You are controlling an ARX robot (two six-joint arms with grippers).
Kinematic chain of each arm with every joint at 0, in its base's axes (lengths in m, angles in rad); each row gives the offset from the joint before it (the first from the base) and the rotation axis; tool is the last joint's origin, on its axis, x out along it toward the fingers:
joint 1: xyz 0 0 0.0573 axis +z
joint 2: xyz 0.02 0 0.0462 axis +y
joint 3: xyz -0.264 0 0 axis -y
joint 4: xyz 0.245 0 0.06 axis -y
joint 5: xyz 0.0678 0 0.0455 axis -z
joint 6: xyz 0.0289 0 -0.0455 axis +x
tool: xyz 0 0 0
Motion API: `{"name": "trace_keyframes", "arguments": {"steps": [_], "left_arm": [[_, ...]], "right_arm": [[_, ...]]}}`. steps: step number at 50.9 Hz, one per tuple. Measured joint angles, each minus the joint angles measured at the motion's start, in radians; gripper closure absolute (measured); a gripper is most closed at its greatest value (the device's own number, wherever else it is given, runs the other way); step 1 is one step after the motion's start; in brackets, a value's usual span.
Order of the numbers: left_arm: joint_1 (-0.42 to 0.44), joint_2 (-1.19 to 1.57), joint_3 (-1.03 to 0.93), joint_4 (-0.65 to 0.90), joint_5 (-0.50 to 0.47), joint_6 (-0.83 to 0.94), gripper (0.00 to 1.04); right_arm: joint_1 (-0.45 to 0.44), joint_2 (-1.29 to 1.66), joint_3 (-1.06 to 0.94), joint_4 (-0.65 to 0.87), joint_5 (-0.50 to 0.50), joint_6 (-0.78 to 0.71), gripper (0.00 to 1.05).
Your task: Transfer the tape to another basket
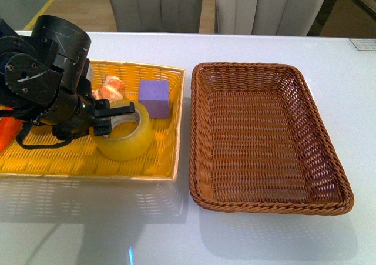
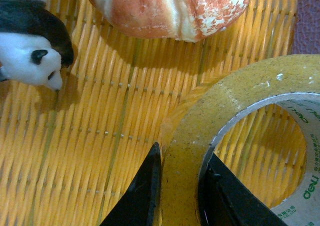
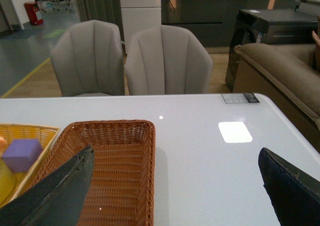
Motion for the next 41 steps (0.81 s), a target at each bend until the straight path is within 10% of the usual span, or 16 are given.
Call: {"name": "trace_keyframes", "arguments": {"steps": [16,41], "left_arm": [[-0.001,-0.253,-0.089,0.037,0.037,0.006,0.89],[-0.251,-0.154,0.210,-0.121,0.047,-0.008,0.89]], "right_arm": [[0.000,0.000,0.000,0.000,0.000,0.000,0.09],[0.000,0.000,0.000,0.000,0.000,0.000,0.09]]}}
